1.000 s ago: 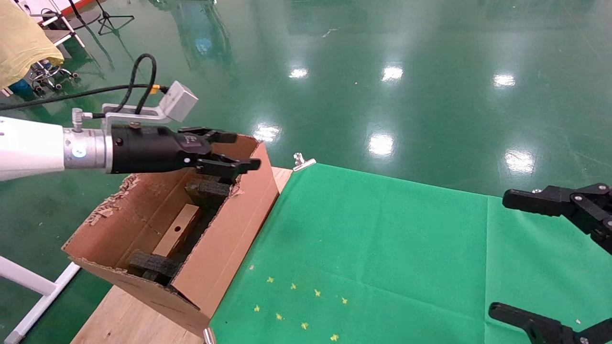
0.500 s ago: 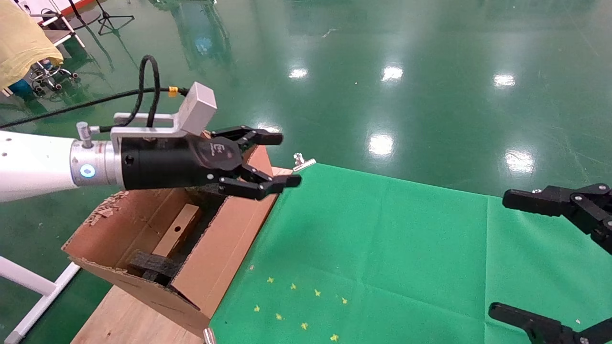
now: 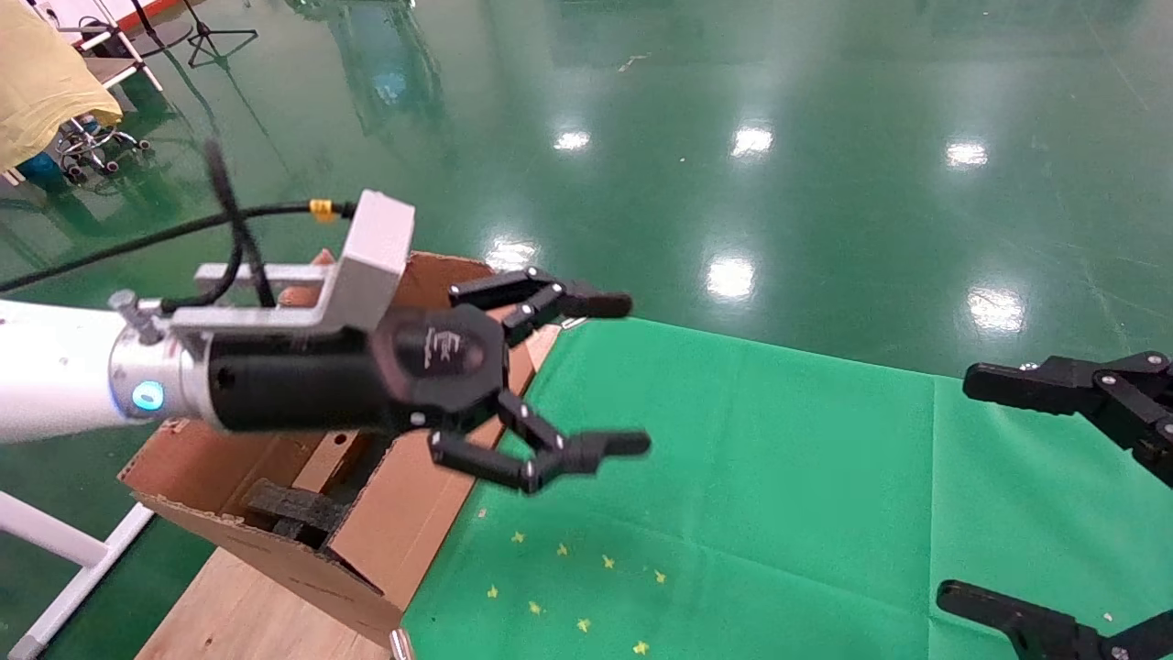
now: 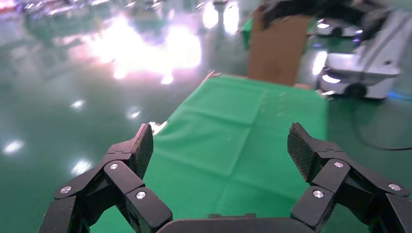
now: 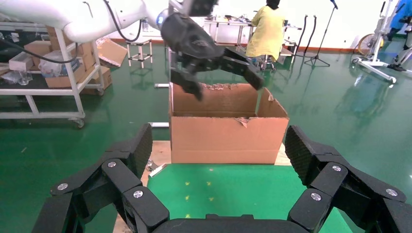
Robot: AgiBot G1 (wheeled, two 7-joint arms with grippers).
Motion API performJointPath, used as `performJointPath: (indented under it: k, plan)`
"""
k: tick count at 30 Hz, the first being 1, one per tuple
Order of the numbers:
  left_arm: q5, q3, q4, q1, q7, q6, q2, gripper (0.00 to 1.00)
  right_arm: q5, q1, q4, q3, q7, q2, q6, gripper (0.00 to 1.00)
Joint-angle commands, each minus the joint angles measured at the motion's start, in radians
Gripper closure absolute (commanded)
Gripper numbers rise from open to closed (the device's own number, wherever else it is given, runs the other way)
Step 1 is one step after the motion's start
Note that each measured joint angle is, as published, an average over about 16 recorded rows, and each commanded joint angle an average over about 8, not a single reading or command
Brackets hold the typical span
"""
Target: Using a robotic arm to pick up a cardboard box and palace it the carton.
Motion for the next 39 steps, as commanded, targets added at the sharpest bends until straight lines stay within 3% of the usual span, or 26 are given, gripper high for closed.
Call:
performJointPath:
  k: [1, 12, 39]
  plan:
    - [-0.036, -0.01, -0.035, 0.025, 0.01, 0.006, -0.002, 0.0, 0.0, 0.0, 0.0, 0.0, 0.0, 0.0, 0.0, 0.0]
    - [-0.148, -0.043, -0.144, 0.105, 0.038, 0.027, -0.009, 0.0, 0.0, 0.0, 0.0, 0.0, 0.0, 0.0, 0.0, 0.0]
    - [-0.119, -0.035, -0.117, 0.086, 0.032, 0.021, -0.007, 0.0, 0.001, 0.0, 0.0, 0.0, 0.0, 0.0, 0.0, 0.0]
